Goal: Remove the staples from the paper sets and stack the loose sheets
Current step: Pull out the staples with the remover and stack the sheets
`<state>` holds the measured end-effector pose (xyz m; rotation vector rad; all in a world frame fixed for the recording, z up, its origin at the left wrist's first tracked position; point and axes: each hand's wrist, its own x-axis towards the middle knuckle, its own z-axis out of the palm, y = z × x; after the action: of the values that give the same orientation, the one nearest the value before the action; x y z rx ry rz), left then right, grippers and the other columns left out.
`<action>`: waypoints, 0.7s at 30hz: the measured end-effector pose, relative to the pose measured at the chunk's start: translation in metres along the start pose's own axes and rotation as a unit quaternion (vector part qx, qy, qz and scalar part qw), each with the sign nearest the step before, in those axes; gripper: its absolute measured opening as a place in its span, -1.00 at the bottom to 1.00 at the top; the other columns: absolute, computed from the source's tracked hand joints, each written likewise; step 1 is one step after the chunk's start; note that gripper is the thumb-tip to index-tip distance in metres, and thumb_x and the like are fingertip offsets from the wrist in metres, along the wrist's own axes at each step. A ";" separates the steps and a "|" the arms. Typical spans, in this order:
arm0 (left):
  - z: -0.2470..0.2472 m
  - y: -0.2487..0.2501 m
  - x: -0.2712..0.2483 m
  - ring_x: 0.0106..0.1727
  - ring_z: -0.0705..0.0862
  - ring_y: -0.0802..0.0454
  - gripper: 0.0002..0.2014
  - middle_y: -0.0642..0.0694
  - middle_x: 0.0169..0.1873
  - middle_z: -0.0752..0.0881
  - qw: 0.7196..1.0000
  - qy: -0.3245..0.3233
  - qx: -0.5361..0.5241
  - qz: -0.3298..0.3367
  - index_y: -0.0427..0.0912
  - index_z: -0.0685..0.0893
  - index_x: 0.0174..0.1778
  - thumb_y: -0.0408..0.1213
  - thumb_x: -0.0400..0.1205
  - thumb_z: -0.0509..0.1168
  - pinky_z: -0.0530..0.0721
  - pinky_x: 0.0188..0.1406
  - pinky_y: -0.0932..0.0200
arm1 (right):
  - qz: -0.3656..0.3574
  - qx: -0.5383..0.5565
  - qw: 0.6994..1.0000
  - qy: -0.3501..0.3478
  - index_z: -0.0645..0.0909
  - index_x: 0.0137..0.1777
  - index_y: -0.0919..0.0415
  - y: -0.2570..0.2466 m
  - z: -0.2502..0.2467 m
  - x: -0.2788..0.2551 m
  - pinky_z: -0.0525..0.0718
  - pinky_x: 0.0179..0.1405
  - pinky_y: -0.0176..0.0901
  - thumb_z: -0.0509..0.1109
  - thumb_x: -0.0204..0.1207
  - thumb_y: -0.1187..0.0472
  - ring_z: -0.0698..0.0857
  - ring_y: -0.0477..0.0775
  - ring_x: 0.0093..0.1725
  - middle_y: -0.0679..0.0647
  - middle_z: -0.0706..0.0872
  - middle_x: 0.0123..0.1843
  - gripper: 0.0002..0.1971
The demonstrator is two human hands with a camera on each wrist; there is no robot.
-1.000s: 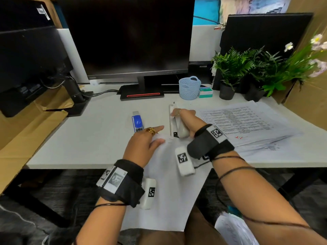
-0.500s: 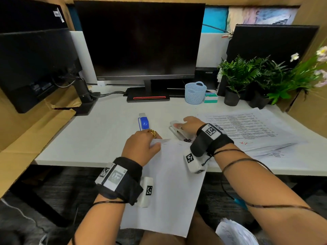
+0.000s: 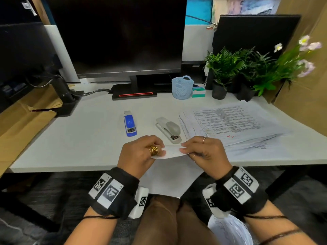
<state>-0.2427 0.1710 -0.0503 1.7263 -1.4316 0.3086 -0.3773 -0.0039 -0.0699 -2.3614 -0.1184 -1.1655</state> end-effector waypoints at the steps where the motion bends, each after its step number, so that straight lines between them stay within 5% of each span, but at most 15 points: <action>1: 0.005 0.002 0.000 -0.20 0.63 0.24 -0.91 0.11 -0.22 0.70 1.000 0.004 -0.008 0.006 0.03 0.61 -0.13 -0.09 0.51 0.30 0.54 -0.27 0.50 | -0.014 -0.015 1.000 0.008 0.82 -0.23 0.21 0.000 -0.003 -0.004 0.71 -0.22 -0.29 0.40 0.50 0.14 0.76 -0.08 -0.18 0.06 0.82 -0.15 -0.79; 6: 0.021 0.003 0.002 -0.15 0.65 0.21 -0.87 0.08 -0.16 0.71 0.998 0.010 -0.043 0.035 -0.01 0.63 -0.07 -0.15 0.48 0.36 0.59 -0.24 0.48 | -0.030 -0.040 0.998 0.025 0.82 -0.24 0.22 0.003 -0.017 -0.012 0.70 -0.18 -0.29 0.29 0.61 0.07 0.72 -0.13 -0.14 0.07 0.81 -0.16 -0.65; 10: 0.040 0.005 0.007 -0.15 0.66 0.33 -0.87 0.11 -0.13 0.71 0.994 -0.014 -0.112 -0.014 -0.01 0.69 -0.11 -0.15 0.46 0.41 0.58 -0.17 0.52 | -0.015 -0.135 0.991 0.000 0.78 -0.25 0.15 0.003 -0.033 -0.020 0.67 -0.43 -0.21 0.29 0.38 0.31 0.76 -0.05 -0.25 -0.04 0.80 -0.21 -0.79; 12: 0.059 0.008 0.011 -0.17 0.67 0.26 -0.94 0.08 -0.21 0.73 0.994 -0.038 -0.101 0.001 -0.10 0.76 -0.23 -0.21 0.46 0.42 0.62 -0.12 0.43 | 0.000 -0.216 0.976 -0.036 0.72 -0.22 0.08 0.003 -0.045 -0.027 0.58 -0.57 -0.28 0.18 0.31 0.31 0.74 -0.01 -0.33 -0.10 0.76 -0.25 -0.73; 15: 0.091 0.019 0.016 -0.04 0.66 0.20 -0.84 0.12 -0.07 0.68 0.994 -0.080 -0.066 0.042 -0.16 0.79 -0.10 -0.18 0.49 0.42 0.62 -0.03 0.34 | 0.048 -0.273 0.958 -0.075 0.57 -0.07 -0.01 0.014 -0.066 -0.054 0.55 -0.63 -0.24 0.12 0.29 0.37 0.71 0.09 -0.39 -0.02 0.73 -0.26 -0.66; 18: 0.120 0.034 0.025 0.23 0.50 0.24 -0.61 0.11 0.12 0.61 0.990 -0.110 -0.081 0.036 -0.03 0.70 0.16 0.06 0.47 0.39 0.39 0.18 0.56 | 0.136 -0.253 0.956 -0.064 0.67 0.06 0.07 0.030 -0.096 -0.097 0.65 -0.48 -0.11 0.23 0.31 0.46 0.71 0.15 -0.30 0.09 0.69 -0.23 -0.59; 21: 0.152 0.050 0.042 0.40 0.33 0.13 -0.49 -0.03 0.24 0.56 0.982 -0.163 -0.075 0.052 -0.05 0.61 0.29 0.20 0.57 0.13 0.20 0.32 0.51 | 0.215 -0.207 0.953 -0.050 0.78 -0.04 0.27 0.040 -0.124 -0.142 0.57 -0.18 -0.30 0.09 0.34 0.36 0.60 -0.01 -0.21 0.15 0.69 -0.25 -0.59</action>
<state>-0.3224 0.0330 -0.0928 1.6330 -1.7373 -0.0318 -0.5443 -0.0775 -0.1315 -2.6140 0.6354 -0.9187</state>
